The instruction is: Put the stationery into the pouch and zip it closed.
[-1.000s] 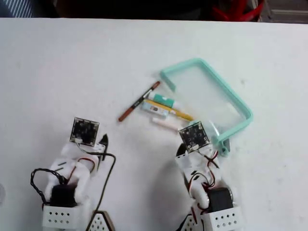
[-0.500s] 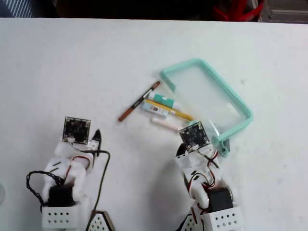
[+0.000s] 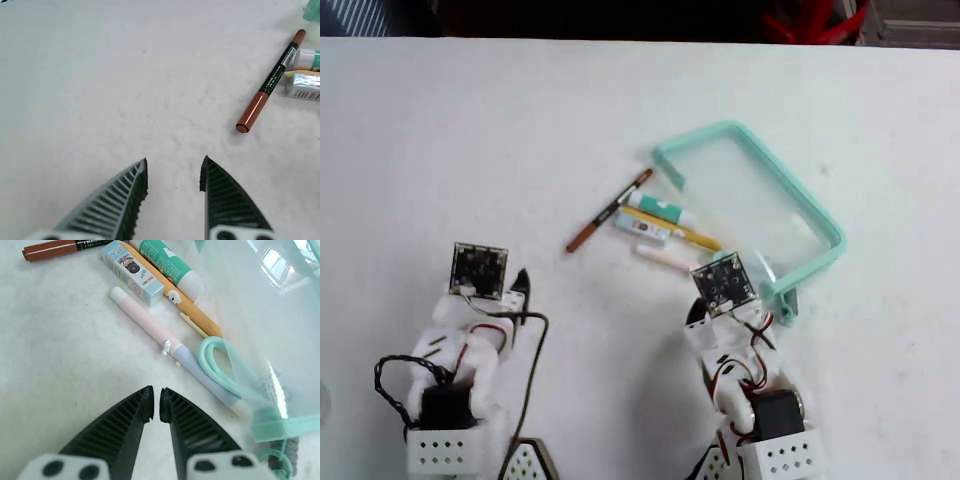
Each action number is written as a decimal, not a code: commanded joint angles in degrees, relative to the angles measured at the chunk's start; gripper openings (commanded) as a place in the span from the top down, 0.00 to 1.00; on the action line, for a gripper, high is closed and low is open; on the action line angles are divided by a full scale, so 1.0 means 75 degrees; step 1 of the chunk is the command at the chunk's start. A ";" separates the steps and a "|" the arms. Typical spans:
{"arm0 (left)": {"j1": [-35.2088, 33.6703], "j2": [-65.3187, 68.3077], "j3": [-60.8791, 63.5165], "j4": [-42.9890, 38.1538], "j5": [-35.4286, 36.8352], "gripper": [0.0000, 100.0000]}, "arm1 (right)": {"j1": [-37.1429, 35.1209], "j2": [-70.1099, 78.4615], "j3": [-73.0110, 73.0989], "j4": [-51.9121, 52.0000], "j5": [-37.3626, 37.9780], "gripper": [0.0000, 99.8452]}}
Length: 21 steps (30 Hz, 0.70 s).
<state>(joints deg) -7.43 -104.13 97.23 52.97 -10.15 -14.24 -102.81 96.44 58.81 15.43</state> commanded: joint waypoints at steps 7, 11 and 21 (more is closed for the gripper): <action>-0.0029 -0.0041 -0.0035 -0.0199 0.0000 0.82 | 0.0029 -0.0053 0.0059 0.0018 -0.0070 0.97; -0.0029 -0.0041 -0.0035 -0.0199 0.0000 0.82 | 0.0029 -0.0053 0.0059 0.0018 -0.0070 0.97; -0.0029 -0.0041 -0.0035 -0.0258 0.0000 0.82 | 0.0029 -0.0053 0.0059 -0.0041 -0.0070 0.97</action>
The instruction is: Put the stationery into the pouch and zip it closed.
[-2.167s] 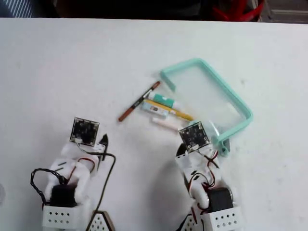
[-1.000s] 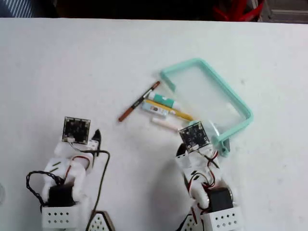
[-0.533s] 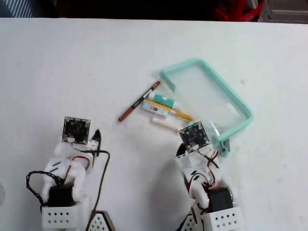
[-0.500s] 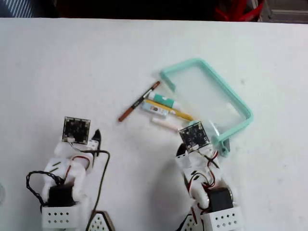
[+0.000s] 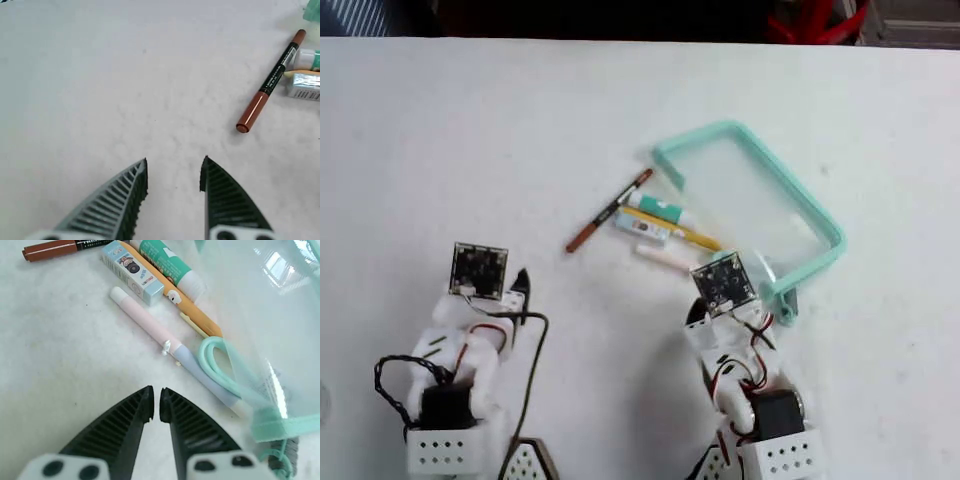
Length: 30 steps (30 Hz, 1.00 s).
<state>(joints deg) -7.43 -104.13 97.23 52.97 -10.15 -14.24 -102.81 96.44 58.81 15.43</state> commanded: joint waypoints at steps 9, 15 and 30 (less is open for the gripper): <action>-0.0838 -0.0041 -0.0035 -0.1149 0.1254 0.82 | 0.1201 -0.0053 0.0059 -0.1119 -0.0070 0.96; -0.1014 -0.0041 -0.0035 -0.1336 0.1758 0.82 | 0.2303 -0.0053 0.0059 -0.2057 -0.0070 0.96; -0.0358 -0.0029 -0.0035 -0.0938 0.1723 0.82 | 0.1670 -0.0041 0.0059 -0.1670 -0.0070 0.96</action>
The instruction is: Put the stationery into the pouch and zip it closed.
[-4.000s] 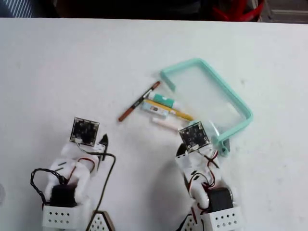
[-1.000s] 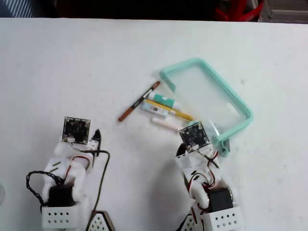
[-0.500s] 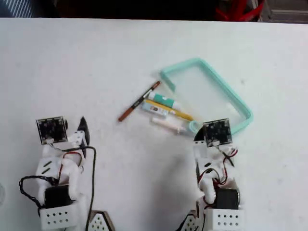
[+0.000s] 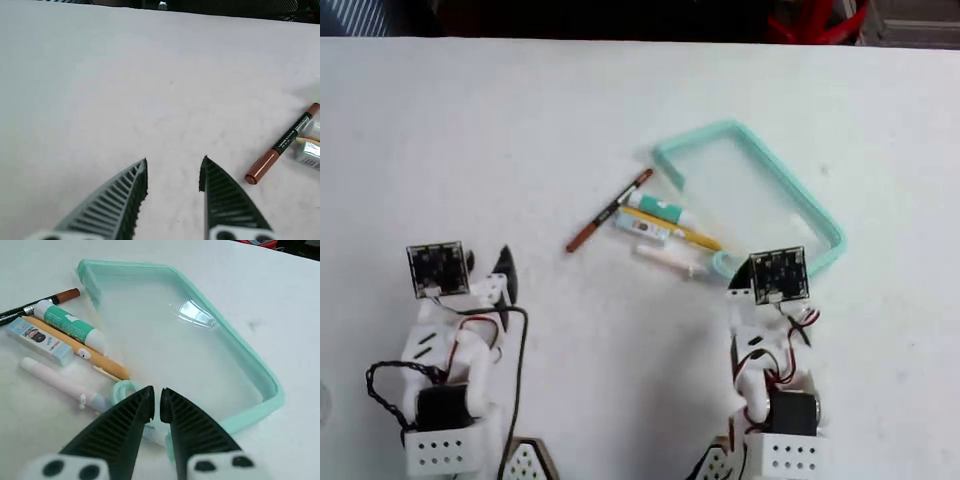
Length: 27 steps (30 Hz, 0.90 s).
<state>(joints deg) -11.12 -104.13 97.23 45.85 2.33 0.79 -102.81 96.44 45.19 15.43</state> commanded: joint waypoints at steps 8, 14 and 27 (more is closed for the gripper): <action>0.0850 -0.0029 -0.0035 0.0914 -0.1770 0.82 | -0.1061 -0.0041 0.0059 0.0967 -0.0070 0.96; 0.0838 -0.0029 -0.0035 0.0926 -0.1969 0.82 | -0.1166 -0.0041 0.0059 0.1166 -0.0035 0.96; 0.0404 -0.0029 -0.0023 0.1078 -0.2790 0.75 | -0.1928 -0.0041 0.0059 0.1881 -0.0023 0.96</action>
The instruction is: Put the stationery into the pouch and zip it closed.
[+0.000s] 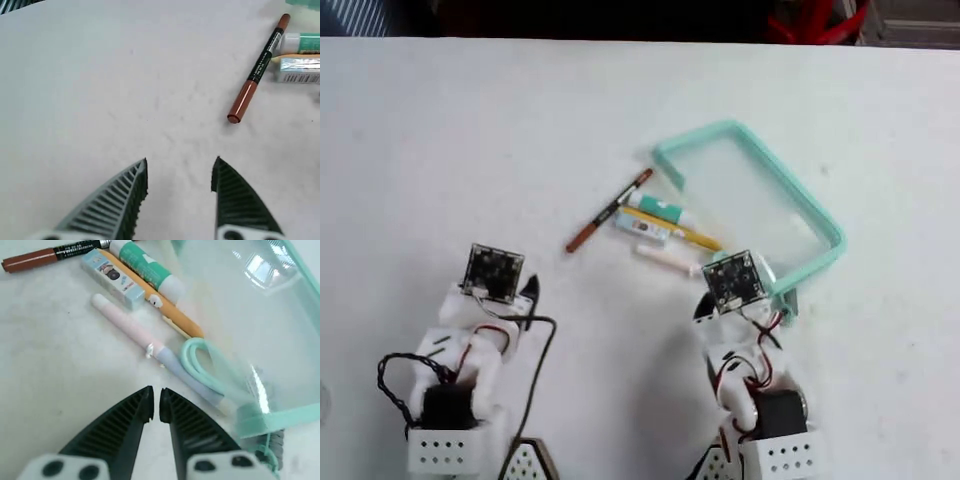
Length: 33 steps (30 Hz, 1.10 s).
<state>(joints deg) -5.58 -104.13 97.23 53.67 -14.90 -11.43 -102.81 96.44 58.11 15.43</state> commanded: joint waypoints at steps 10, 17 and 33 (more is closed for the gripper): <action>-0.0756 -0.0041 -0.0035 -0.0188 -0.0774 0.75 | -0.1705 -0.0053 0.0059 0.0908 -0.0012 0.96; -0.1260 -0.0041 -0.0035 -0.0680 -0.0059 0.75 | -0.1237 -0.0053 0.0059 -0.1495 -0.0012 0.96; -0.1565 -0.0041 -0.0035 -0.0621 -0.0293 0.75 | -0.1330 -0.0053 0.0059 -0.2620 0.0938 0.93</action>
<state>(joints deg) -16.75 -104.13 97.23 48.84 -12.44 -20.40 -102.81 96.44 39.12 25.27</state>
